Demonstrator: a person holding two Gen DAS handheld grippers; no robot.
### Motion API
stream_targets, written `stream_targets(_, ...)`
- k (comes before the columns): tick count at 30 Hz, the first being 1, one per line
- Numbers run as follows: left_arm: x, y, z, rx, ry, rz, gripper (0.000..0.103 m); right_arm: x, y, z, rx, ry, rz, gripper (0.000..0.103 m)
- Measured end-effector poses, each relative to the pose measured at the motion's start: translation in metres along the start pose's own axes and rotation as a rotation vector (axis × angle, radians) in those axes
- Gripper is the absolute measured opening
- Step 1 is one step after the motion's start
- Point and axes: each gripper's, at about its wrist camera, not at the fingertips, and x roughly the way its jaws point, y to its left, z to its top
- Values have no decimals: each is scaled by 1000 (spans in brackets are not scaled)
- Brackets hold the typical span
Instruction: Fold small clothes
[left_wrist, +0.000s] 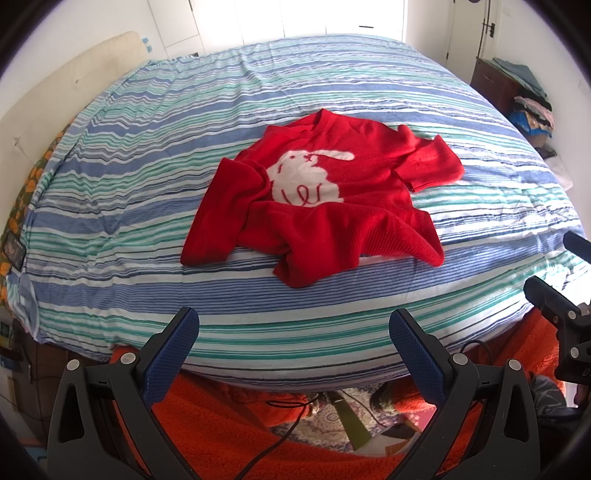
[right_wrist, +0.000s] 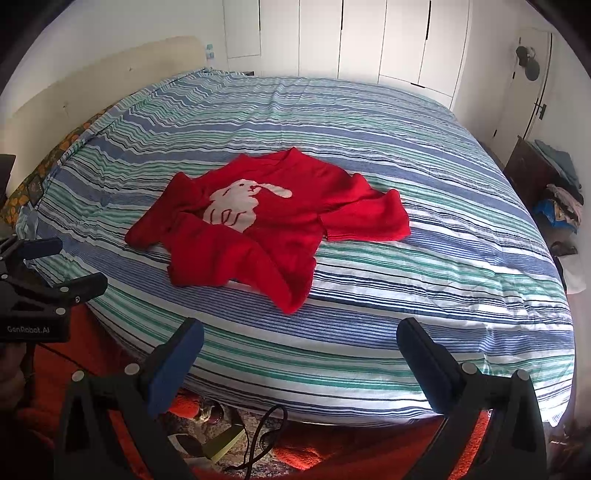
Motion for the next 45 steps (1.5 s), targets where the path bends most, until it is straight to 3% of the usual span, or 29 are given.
stream_targets(45, -1, -1, 1, 4, 17, -2, 103, -1, 8, 1, -15, 6, 7, 103)
